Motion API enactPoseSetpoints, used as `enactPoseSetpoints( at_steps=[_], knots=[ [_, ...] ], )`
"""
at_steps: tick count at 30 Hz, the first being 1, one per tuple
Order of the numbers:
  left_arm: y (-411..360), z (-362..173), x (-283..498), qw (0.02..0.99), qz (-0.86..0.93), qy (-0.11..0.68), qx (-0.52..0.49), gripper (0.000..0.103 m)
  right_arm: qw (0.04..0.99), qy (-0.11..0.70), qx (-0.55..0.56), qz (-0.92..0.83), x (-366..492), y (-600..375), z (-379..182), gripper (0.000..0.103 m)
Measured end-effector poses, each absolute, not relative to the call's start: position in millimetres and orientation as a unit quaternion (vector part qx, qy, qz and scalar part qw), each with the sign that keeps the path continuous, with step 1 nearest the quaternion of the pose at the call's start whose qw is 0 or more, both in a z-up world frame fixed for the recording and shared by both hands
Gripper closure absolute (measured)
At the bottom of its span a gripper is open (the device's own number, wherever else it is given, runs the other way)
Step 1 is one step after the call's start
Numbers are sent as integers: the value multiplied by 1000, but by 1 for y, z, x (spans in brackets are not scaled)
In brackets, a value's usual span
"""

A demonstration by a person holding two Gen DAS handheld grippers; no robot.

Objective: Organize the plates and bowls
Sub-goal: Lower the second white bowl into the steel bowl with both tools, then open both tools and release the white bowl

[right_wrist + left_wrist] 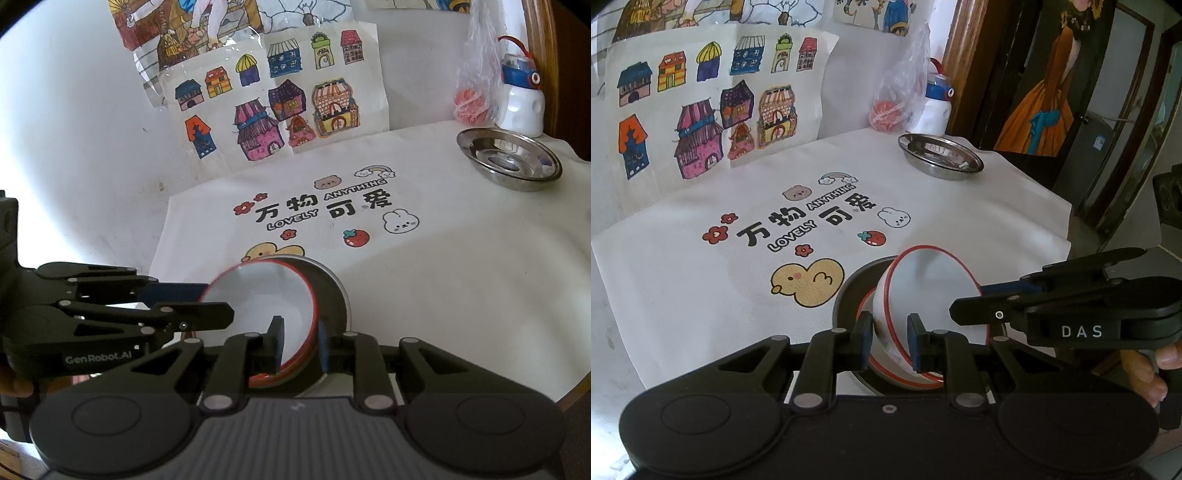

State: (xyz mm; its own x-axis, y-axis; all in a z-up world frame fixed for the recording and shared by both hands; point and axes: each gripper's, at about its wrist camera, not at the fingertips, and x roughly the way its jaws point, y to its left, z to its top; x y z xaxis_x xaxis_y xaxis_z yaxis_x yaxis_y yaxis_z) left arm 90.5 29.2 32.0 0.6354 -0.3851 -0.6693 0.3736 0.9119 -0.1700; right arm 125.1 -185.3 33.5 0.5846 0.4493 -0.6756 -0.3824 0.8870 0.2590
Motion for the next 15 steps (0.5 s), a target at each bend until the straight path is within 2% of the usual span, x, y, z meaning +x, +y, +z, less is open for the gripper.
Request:
enactPoseSetpoints(
  at_steps=[1,11,13,15],
  knots=[
    [30,33,90,906,-206,370,-5,75,889,390,42,234,125,-185,34,80],
    [35,31,89,906,-204,370,-13,72,891,385,49,235,124,-189,35,79],
    [36,32,89,907,-204,368,-15,71,892,382,52,236,122,-190,37,75],
    [37,33,88,907,-205,366,-19,69,894,377,54,235,121,-191,39,68]
  ],
)
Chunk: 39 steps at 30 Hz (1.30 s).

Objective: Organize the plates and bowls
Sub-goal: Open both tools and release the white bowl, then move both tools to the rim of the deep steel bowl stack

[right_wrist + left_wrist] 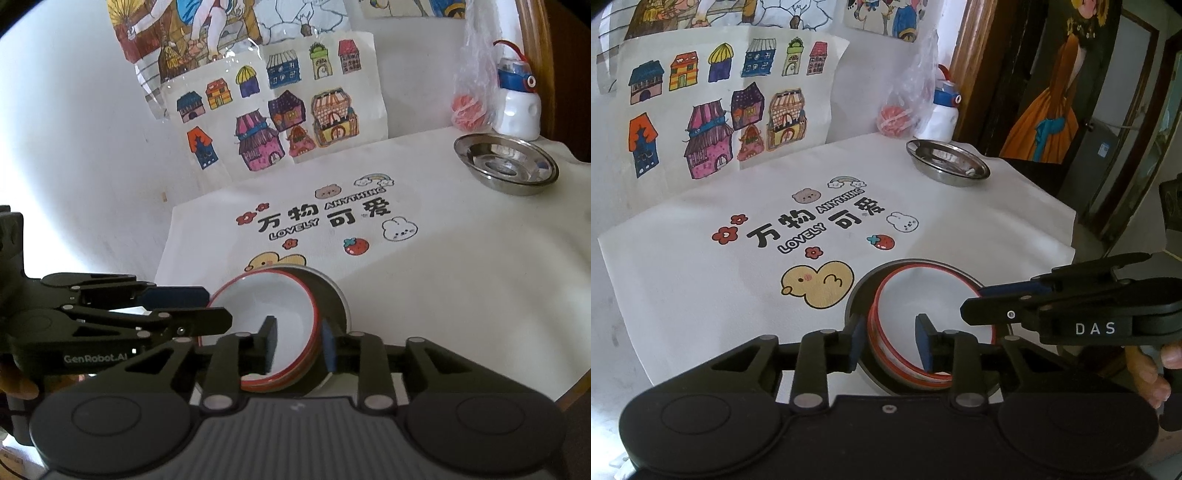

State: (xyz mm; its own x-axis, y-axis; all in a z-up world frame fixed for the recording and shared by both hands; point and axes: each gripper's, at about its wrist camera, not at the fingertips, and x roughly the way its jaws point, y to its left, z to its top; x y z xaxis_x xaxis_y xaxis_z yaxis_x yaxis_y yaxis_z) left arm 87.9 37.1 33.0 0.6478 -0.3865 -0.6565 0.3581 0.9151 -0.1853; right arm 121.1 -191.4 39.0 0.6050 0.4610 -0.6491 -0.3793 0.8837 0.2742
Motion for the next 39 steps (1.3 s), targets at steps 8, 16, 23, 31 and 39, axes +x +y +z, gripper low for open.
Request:
enactPoseSetpoints(
  at_steps=[8,16,23,31,39],
  knots=[
    [49,38,85,912,-200,356,-45,51,901,358,68,237,118,-198,49,47],
    [65,41,82,921,-178,340,-72,25,910,332,95,227,106,-207,56,14],
    [80,41,74,928,-161,322,-93,1,918,316,101,216,91,-218,61,0],
    [92,34,66,931,-137,326,-95,1,938,277,103,183,61,-236,59,0],
    [103,23,57,938,-96,320,-95,1,940,285,98,157,50,-237,50,0]
  ],
)
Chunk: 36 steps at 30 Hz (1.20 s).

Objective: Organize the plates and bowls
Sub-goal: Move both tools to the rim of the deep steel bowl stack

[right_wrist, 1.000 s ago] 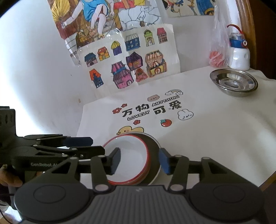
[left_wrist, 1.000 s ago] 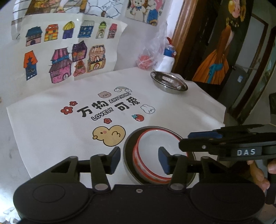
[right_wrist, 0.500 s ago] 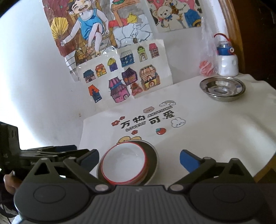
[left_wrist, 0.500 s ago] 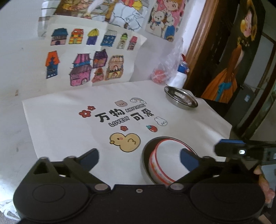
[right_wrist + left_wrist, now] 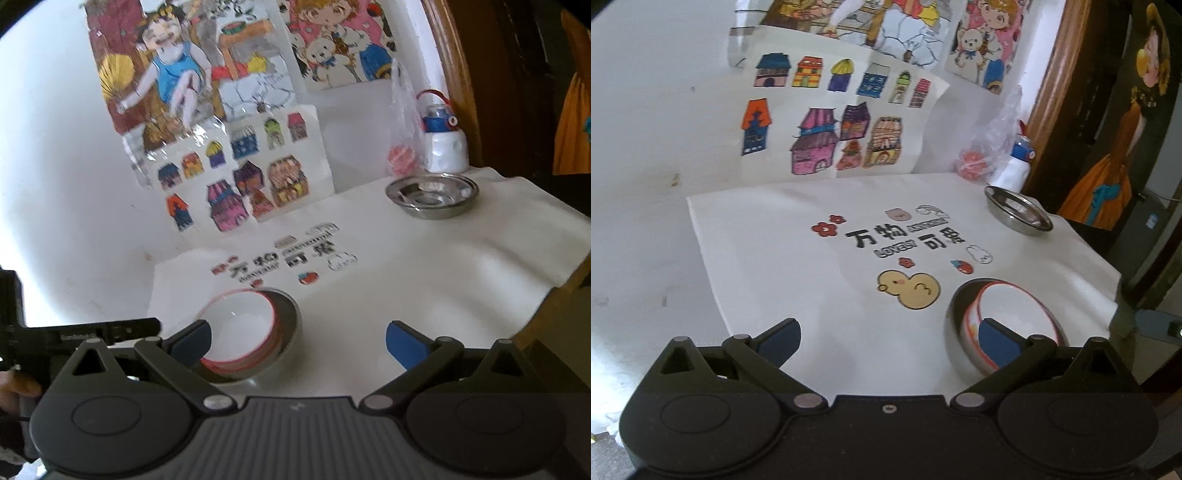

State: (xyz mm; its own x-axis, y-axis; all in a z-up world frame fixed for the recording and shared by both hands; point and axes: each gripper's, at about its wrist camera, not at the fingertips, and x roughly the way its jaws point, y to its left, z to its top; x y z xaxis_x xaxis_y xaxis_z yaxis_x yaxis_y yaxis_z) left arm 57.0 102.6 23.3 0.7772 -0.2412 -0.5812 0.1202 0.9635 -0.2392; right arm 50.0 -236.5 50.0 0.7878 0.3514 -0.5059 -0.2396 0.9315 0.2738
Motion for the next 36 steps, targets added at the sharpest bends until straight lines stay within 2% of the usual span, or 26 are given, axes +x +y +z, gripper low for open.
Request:
enactPoseSetpoints(
  at_steps=[9,20,25,36],
  knots=[
    [98,13,42,947,-68,305,-71,1,940,294,101,141,52,-227,35,0],
    [96,3,35,948,-78,300,-70,1,943,277,162,88,34,-230,20,0],
    [99,1,43,938,-101,319,-94,1,955,268,113,58,39,-217,24,0],
    [84,6,82,909,-146,379,-96,1,948,316,18,27,78,-196,40,0]
  ],
)
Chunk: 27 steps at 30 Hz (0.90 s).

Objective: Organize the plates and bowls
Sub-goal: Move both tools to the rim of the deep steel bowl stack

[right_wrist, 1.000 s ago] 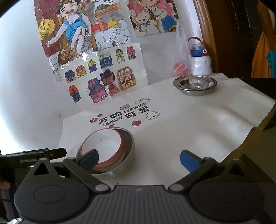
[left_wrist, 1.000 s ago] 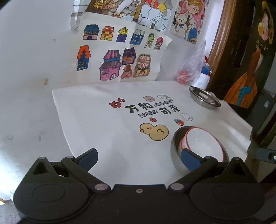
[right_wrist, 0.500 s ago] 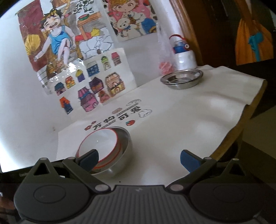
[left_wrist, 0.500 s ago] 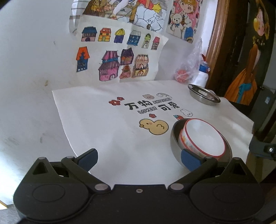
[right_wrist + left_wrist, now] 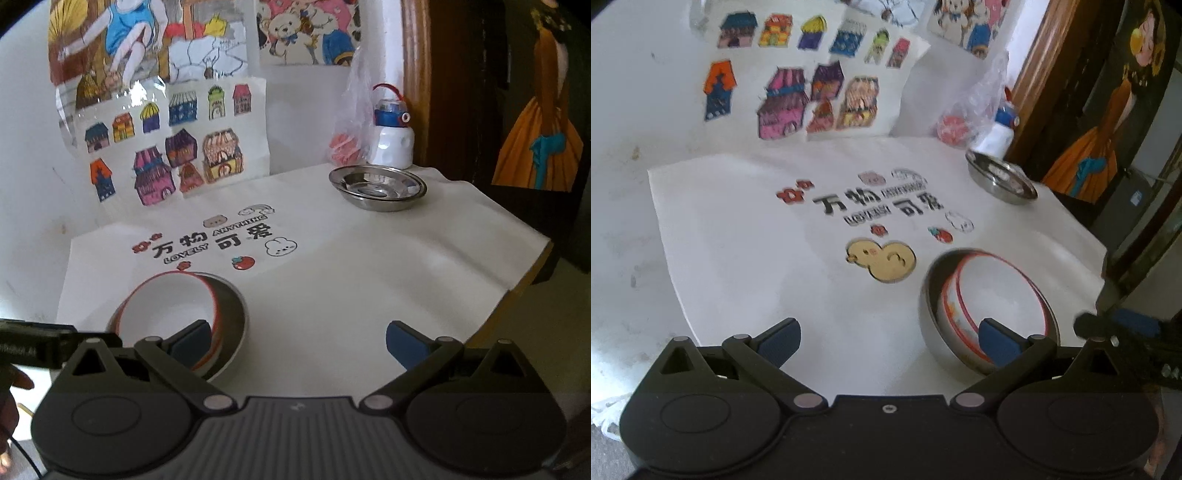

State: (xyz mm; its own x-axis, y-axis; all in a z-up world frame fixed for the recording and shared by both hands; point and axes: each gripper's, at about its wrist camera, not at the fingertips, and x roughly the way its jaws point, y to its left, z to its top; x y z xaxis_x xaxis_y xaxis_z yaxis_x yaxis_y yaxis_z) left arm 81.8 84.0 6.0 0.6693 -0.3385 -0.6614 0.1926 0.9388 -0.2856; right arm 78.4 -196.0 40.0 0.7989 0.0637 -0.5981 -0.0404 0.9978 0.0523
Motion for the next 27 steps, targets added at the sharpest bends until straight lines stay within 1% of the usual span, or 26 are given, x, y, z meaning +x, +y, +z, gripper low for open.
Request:
enactPoseSetpoints(
  at_steps=[8,18,25,27],
  knots=[
    [82,2,85,901,-108,401,-120,1,940,335,-19,57,105,-198,35,0],
    [72,13,82,900,-18,423,-108,1,928,354,-46,109,119,-209,28,0],
    [63,8,82,891,12,440,-112,2,923,367,-32,113,122,-210,23,0],
    [63,8,84,888,10,445,-115,4,922,371,-29,108,121,-206,21,2]
  ],
)
